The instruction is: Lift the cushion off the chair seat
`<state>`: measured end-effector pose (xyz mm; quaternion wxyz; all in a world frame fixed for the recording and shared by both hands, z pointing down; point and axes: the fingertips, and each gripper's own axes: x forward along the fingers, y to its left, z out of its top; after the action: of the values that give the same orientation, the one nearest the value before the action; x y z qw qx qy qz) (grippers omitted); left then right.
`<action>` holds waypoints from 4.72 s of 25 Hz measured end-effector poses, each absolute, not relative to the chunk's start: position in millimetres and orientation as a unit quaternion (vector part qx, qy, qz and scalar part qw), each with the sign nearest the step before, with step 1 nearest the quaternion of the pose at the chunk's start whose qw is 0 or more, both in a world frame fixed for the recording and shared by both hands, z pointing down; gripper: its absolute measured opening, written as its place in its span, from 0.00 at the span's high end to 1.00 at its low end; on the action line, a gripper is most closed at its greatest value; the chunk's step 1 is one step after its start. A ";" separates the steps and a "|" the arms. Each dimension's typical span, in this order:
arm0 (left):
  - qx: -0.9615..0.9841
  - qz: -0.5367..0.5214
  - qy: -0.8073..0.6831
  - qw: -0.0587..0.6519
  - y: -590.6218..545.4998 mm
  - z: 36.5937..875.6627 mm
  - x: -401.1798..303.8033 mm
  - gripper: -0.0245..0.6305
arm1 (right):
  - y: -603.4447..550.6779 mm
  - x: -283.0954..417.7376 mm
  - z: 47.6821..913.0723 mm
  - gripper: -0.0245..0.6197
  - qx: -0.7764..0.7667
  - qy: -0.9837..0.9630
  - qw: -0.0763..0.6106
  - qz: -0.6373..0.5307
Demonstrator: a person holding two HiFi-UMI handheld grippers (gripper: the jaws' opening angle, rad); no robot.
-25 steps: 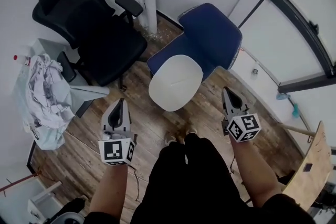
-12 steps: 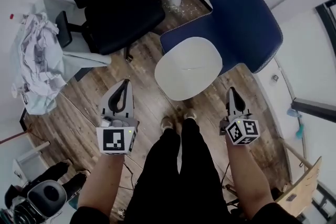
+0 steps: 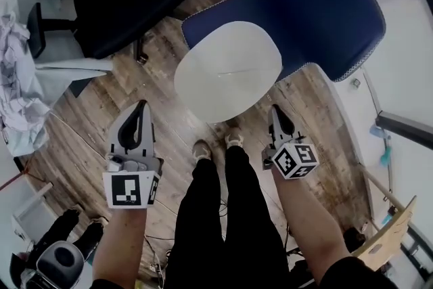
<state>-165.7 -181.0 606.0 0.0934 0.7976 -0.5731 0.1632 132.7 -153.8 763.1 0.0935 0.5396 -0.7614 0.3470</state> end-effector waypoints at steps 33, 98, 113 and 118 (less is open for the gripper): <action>0.817 0.249 -0.490 0.177 -142.3 765.6 -130.5 0.96 | -148.8 111.9 963.3 0.51 0.493 -0.676 0.034 0.546; 0.815 0.141 -0.554 0.091 -142.0 497.2 -166.1 0.96 | -180.1 97.1 629.5 0.90 0.452 -0.753 -0.079 0.471; 0.820 0.119 -0.557 0.063 -120.0 425.1 -172.1 0.96 | -180.6 112.5 524.0 0.90 0.443 -0.775 -0.112 0.437; 0.824 0.115 -0.554 0.037 -117.8 397.3 -173.9 0.96 | -177.0 118.0 497.2 0.90 0.446 -0.781 -0.111 0.423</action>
<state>-173.9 -117.8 397.3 0.0371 0.8240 -0.5536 0.1152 118.0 -177.0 497.2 -0.1114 0.4459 -0.7809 0.4230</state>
